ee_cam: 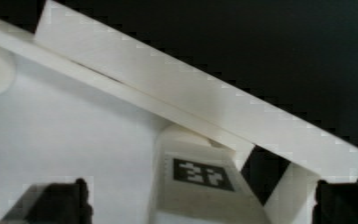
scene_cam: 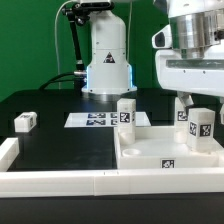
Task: Assemble square table
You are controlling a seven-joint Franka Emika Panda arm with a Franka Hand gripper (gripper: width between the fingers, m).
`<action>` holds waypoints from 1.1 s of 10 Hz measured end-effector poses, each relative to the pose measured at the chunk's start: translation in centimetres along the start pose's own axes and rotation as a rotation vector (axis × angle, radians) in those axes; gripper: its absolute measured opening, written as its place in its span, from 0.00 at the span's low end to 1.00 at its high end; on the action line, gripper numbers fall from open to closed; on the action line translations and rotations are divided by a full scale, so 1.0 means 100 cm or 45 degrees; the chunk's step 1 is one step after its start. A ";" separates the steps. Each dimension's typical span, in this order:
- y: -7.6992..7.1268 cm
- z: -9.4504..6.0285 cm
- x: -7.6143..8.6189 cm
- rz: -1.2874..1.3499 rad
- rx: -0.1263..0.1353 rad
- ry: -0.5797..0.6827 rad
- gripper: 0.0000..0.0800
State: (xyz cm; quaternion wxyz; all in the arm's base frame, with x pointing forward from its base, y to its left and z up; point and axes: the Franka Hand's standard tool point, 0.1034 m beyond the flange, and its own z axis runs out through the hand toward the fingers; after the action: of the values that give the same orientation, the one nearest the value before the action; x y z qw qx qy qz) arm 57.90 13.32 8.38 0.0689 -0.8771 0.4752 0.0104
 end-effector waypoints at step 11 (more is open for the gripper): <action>-0.001 0.000 0.004 -1.279 -0.106 0.088 0.81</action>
Offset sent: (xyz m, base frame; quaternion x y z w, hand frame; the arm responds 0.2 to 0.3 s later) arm 0.0000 0.0000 0.0000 0.0000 0.0000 -0.1938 0.9810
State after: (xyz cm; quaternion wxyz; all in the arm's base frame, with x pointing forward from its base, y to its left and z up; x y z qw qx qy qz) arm 58.21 13.02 8.39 0.0147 -0.9993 -0.0044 -0.0340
